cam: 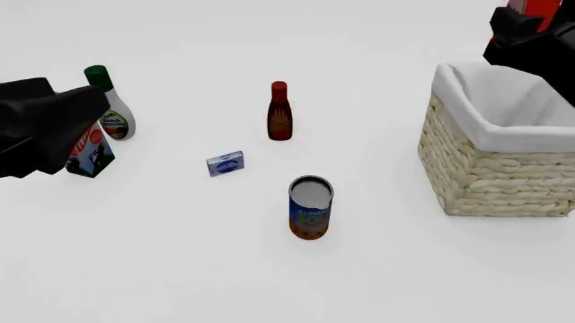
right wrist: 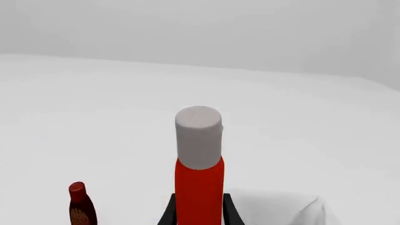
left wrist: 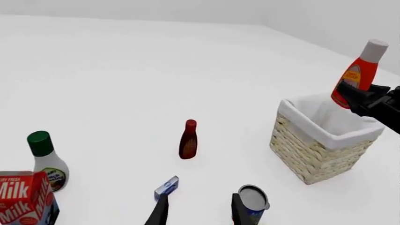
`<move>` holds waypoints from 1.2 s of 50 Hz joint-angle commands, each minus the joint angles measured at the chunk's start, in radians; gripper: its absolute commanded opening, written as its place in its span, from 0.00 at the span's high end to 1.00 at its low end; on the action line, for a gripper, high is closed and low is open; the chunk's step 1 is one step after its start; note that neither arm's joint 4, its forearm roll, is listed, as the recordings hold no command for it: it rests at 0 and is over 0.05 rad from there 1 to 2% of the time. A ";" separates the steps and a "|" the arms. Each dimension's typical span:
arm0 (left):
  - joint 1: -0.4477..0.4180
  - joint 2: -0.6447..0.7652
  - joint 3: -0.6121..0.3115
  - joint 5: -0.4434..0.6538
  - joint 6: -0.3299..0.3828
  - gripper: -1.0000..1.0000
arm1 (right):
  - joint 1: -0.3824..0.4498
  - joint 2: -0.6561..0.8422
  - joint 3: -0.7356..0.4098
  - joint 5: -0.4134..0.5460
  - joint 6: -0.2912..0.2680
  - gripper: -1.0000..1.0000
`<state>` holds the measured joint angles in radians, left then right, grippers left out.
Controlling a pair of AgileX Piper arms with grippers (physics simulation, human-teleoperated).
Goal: Pick the ketchup and place it in the basket.
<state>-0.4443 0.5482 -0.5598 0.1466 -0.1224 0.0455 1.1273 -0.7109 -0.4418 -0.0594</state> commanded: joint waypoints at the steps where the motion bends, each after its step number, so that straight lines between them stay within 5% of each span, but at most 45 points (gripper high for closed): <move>1: -0.007 0.012 -0.001 -0.010 -0.002 0.00 | -0.053 0.014 -0.001 -0.019 0.019 1.00; 28: -0.017 0.035 -0.006 -0.023 0.000 0.00 | -0.182 0.134 -0.024 -0.084 0.031 1.00; 60: -0.015 0.028 0.002 -0.024 -0.003 0.00 | -0.224 0.320 -0.038 -0.166 0.033 1.00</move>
<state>-0.4603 0.5782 -0.5585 0.1219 -0.1240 -0.1684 1.3968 -0.7438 -0.5822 -0.0431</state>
